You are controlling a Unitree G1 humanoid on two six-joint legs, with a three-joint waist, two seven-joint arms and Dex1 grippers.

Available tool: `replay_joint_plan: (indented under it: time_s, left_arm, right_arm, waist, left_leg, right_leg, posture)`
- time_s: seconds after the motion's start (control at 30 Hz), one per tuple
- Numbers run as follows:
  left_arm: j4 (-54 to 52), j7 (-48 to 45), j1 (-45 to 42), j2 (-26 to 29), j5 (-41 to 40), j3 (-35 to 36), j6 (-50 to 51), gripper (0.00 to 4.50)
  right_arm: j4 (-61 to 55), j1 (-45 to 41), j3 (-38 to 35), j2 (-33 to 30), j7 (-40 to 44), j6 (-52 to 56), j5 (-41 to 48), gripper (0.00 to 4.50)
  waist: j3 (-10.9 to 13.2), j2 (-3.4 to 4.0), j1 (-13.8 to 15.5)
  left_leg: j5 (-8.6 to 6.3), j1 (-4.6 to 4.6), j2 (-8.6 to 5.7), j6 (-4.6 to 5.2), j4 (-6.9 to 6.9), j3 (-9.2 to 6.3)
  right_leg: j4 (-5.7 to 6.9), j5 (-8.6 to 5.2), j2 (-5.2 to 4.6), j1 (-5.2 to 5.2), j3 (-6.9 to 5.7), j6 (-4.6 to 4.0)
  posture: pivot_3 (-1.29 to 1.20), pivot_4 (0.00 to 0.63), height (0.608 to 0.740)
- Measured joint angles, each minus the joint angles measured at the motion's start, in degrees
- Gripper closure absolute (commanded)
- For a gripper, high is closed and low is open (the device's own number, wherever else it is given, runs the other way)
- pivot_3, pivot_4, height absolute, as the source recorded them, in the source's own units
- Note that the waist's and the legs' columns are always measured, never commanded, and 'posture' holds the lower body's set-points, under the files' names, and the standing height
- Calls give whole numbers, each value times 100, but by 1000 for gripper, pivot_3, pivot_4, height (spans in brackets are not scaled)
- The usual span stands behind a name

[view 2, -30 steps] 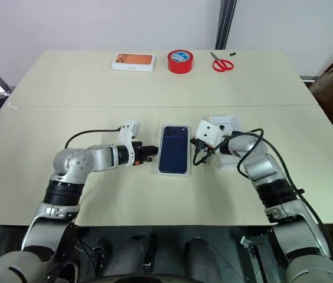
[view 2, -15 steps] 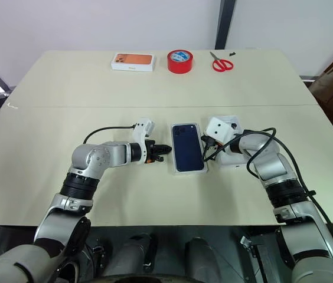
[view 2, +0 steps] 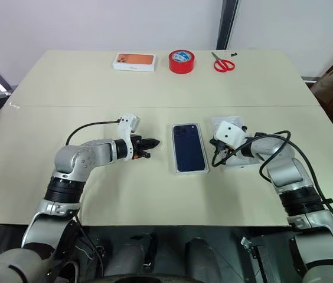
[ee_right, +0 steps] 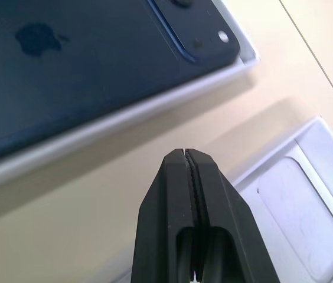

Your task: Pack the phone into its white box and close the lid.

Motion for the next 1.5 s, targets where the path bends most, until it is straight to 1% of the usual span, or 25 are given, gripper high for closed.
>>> replay_joint_plan:
  time_s: [0.1, 0.2, 0.3, 0.37, 0.43, 0.47, 0.53, 0.63, 0.8, 0.93, 0.97, 1.13, 1.2, 1.5]
  left_arm:
    - [-412, -414, 257, 385, 131, -46, -473, 4437]
    - [-537, -783, 442, 738, 185, -33, -748, 4437]
    - [-553, -1252, 651, 1056, 138, 100, -882, 3634]
    - [-593, -1555, 746, 1182, 81, 186, -1070, 2641]
    - [-710, -1861, 868, 1357, 116, 209, -1475, 1524]
    - [-799, -2029, 981, 1471, 132, 233, -1702, 1137]
    - [-908, -2366, 1225, 1704, 196, 263, -2103, 1137]
    - [-944, -2761, 1487, 1824, 233, 365, -2612, 1137]
    - [-944, -3153, 1517, 1824, 291, 386, -3291, 1137]
    - [-942, -3392, 1655, 1825, 321, 387, -3594, 1137]
    - [-942, -3454, 1696, 1826, 321, 386, -3634, 1137]
    - [-1045, -3725, 1985, 1850, 321, 389, -3927, 1137]
    - [-1132, -3759, 2080, 1852, 321, 389, -3994, 1137]
    - [-1322, -3851, 2236, 1863, 311, 377, -4051, 1137]
  right_arm:
    - [-196, 95, -188, -8, 47, 405, 234, 4500]
    - [-387, 211, -315, -167, 109, 630, 345, 4500]
    - [-707, 264, -584, -178, 118, 1281, 671, 3689]
    - [-1071, 268, -687, -168, 41, 1780, 865, 2693]
    - [-1387, 254, -735, -138, -137, 2201, 985, 1553]
    - [-1485, 246, -783, -116, -272, 2472, 1021, 1135]
    - [-1580, 186, -940, -25, -584, 3228, 1123, 1135]
    - [-1910, 10, -1129, 222, -999, 4575, 1371, 1135]
    - [-2527, -586, -1051, 563, -1484, 6420, 1723, 1135]
    - [-2648, -838, -821, 556, -1829, 7365, 1791, 1135]
    - [-2645, -852, -797, 550, -1899, 7503, 1789, 1135]
    - [-2646, -881, -455, 520, -2368, 7880, 1775, 1135]
    - [-2641, -910, -385, 519, -2505, 7878, 1765, 1135]
    - [-2306, -1149, -365, 626, -2912, 7885, 1746, 1135]
  waist:
    - [1, 1, -5]
    - [2, 4, -5]
    - [4, 7, -6]
    - [5, 9, -9]
    - [5, 9, -10]
    - [5, 10, -15]
    - [6, 10, -11]
    - [9, 15, -3]
    - [13, 23, -8]
    - [11, 24, -8]
    - [11, 24, -8]
    - [12, 24, -51]
    - [12, 25, -69]
    - [12, 25, -143]
  left_leg:
    - [0, 0, 1, 0, -3, 0]
    - [-8, 0, 1, 13, -4, 1]
    - [-15, 0, 2, 26, -7, 0]
    - [-18, -1, 4, 30, -8, -1]
    - [-21, -1, 4, 35, -11, 0]
    - [-21, -1, 4, 35, -14, 1]
    - [-21, -1, 4, 35, -20, 1]
    - [-21, -2, 5, 36, -27, 0]
    - [-20, -25, 5, 36, -26, 0]
    - [-12, -89, 4, 27, -15, 1]
    - [-1, -94, 4, 8, -14, 1]
    - [-5, -94, 5, 16, -16, 8]
    - [-13, -93, 5, 32, -13, 8]
    - [-14, -90, 5, 35, 2, 6]
  right_leg:
    - [0, 0, 0, -2, 1, -1]
    - [-1, 0, -1, -3, 2, -1]
    - [-3, 0, -1, -4, 2, -2]
    - [-3, -1, -1, -6, 2, -3]
    - [-5, -1, -2, -7, 3, -4]
    - [-7, -1, -2, -7, 5, -4]
    - [-12, 0, -5, -8, 5, -6]
    - [-12, 1, -5, -15, 5, -9]
    - [-12, 4, -5, -35, 4, -14]
    - [-4, 6, -5, -99, 3, -12]
    - [-4, 6, -5, -104, 3, -12]
    - [-1, 6, -5, -106, 6, -12]
    - [6, 6, -5, -106, 6, -12]
    - [26, 6, -2, -106, 5, -12]
  posture:
    - [0, 150, 734]
    - [0, 150, 734]
    - [0, 150, 734]
    - [0, 150, 734]
    - [0, 150, 734]
    - [0, 150, 734]
    - [0, 150, 734]
    - [0, 150, 734]
    - [0, 150, 734]
    - [0, 150, 734]
    - [0, 150, 734]
    - [0, 150, 734]
    - [0, 150, 734]
    - [0, 150, 734]
